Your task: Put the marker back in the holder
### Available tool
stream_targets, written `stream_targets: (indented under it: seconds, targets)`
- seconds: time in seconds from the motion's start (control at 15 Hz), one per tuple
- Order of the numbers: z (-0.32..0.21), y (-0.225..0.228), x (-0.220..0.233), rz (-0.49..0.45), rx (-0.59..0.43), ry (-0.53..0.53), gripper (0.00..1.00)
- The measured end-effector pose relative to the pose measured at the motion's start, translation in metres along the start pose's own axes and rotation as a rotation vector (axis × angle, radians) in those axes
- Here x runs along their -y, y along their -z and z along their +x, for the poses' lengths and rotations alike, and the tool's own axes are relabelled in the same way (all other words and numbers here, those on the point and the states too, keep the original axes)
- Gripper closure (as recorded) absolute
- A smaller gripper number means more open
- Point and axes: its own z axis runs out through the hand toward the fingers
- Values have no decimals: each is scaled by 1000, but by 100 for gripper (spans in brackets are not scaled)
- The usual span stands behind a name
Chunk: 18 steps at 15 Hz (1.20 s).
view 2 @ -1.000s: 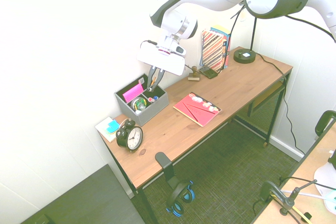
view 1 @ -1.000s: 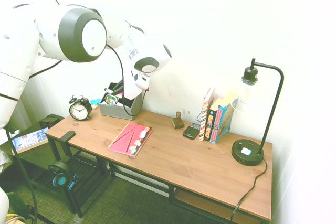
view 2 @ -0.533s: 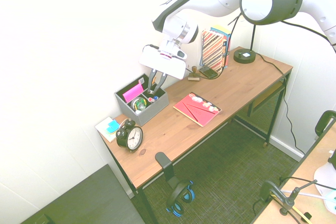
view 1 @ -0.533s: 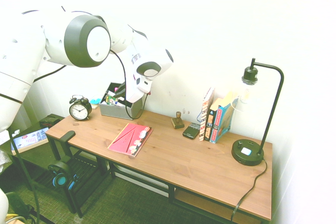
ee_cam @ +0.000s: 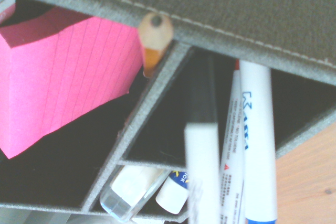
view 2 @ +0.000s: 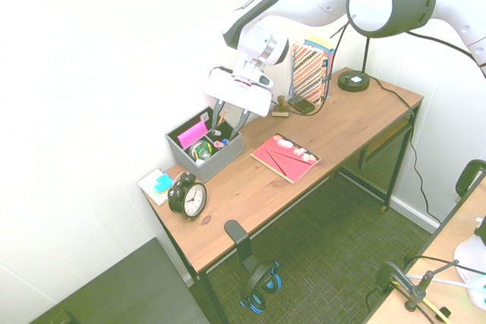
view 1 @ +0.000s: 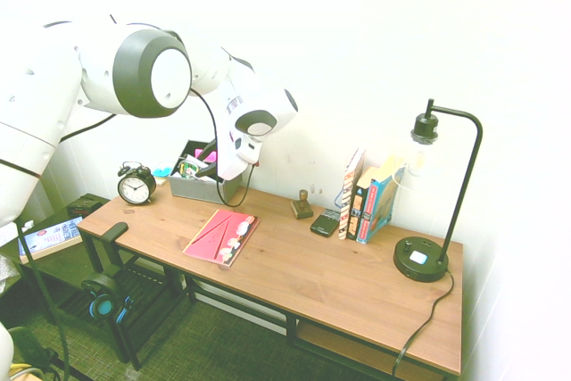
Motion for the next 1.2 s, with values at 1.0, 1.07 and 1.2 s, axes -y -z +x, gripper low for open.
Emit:
stream_targets:
  seconds: [1.0,1.07,1.2]
  targets:
    - [-84,64,-147,-167,-548,335,0]
    - [-83,68,-163,-173,-601,367,0]
    - [-84,73,-192,-163,-692,436,0]
